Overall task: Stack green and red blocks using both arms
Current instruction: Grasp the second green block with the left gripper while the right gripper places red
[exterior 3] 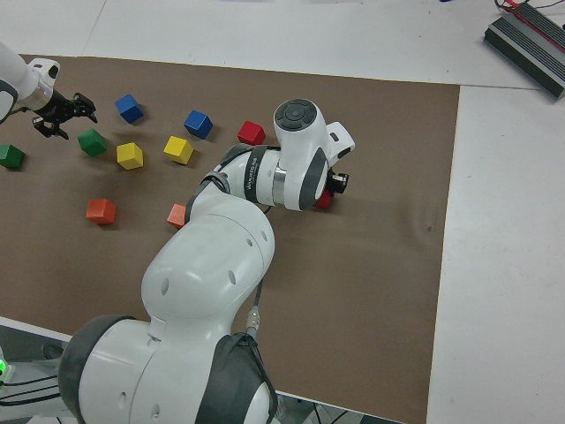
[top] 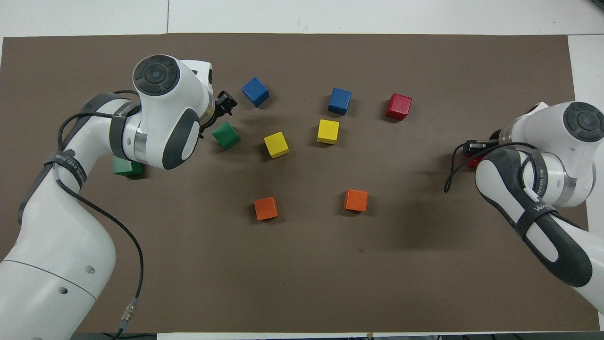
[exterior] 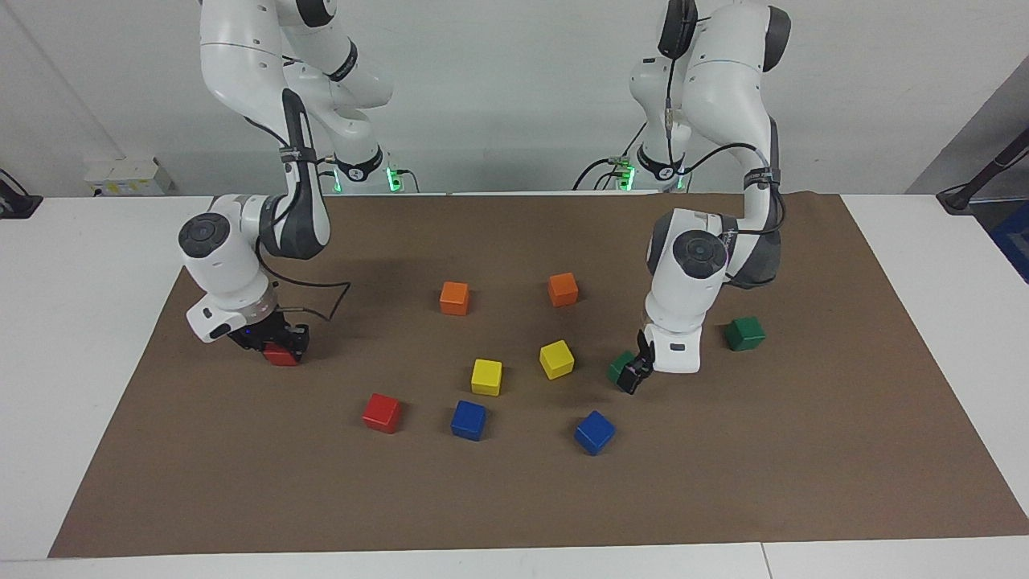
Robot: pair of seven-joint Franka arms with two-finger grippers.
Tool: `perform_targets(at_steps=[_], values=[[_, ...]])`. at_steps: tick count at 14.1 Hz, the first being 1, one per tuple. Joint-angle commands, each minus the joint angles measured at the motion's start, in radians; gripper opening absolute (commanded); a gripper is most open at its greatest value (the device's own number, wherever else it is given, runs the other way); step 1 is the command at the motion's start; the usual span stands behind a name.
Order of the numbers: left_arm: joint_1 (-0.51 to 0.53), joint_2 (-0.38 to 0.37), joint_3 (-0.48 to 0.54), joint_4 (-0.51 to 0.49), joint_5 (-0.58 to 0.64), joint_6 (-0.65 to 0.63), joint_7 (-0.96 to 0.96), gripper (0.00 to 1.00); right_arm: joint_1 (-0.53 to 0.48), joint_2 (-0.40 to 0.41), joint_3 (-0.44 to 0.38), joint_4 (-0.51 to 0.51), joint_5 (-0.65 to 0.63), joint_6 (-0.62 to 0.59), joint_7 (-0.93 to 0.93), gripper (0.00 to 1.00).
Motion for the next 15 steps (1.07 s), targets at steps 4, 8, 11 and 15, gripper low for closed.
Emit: perform_targets(at_steps=[4,8,11,15], values=[[-0.053,-0.048,0.016,-0.153,0.018,0.133,-0.062,1.00,-0.022,-0.004,0.012,0.003,0.019,0.013,-0.021,1.00],[-0.058,-0.046,0.028,-0.135,0.047,0.094,-0.105,0.00,-0.004,-0.023,0.010,0.187,0.002,-0.238,-0.024,1.00],[0.000,-0.081,0.029,-0.039,0.079,-0.095,0.019,0.00,0.037,0.027,0.013,0.414,0.000,-0.446,0.028,1.00],[0.138,-0.326,0.027,-0.223,0.067,-0.243,0.583,0.00,0.181,0.072,0.013,0.441,-0.001,-0.432,0.368,1.00]])
